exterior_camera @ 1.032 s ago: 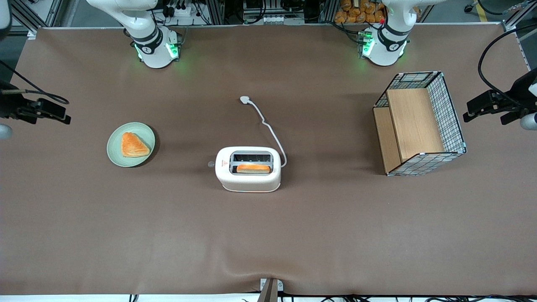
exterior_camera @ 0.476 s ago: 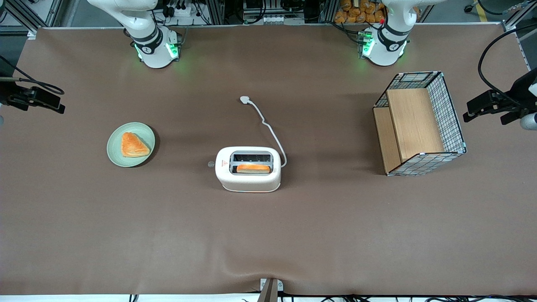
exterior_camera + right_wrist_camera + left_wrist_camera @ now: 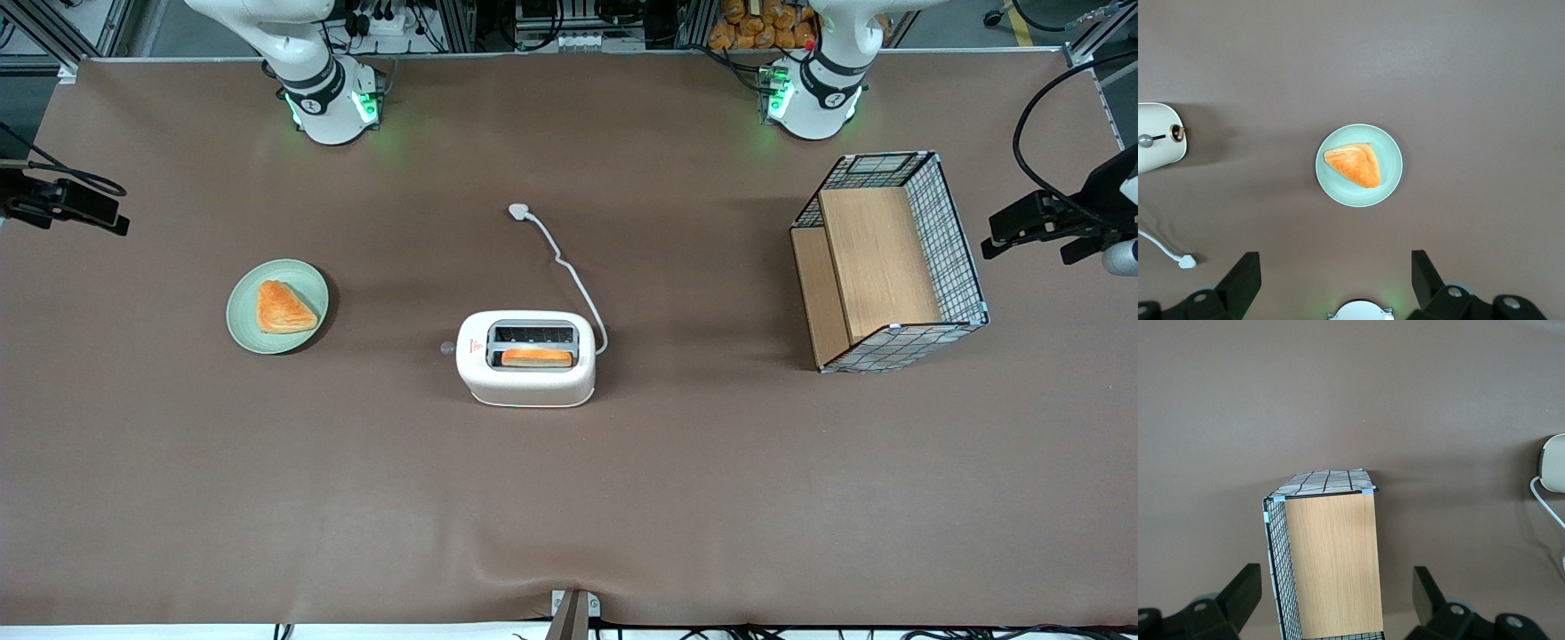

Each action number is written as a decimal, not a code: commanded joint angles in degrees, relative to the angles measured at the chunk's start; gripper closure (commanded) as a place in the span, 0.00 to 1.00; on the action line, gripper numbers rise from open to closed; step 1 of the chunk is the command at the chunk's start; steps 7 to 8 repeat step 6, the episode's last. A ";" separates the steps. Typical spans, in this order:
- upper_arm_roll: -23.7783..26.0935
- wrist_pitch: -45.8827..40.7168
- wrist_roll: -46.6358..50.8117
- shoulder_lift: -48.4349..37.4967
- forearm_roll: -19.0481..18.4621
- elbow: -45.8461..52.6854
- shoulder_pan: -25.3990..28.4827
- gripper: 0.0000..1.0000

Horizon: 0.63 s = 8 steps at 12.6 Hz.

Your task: Press toaster button with right arm

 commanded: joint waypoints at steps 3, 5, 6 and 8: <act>0.15 -1.26 -0.18 0.02 0.15 2.52 0.20 0.00; 0.15 -1.35 -0.09 0.02 0.24 2.52 0.20 0.00; 0.15 -1.44 -0.09 0.02 0.06 2.52 0.29 0.00; 0.15 -1.44 -0.09 0.02 0.06 2.52 0.29 0.00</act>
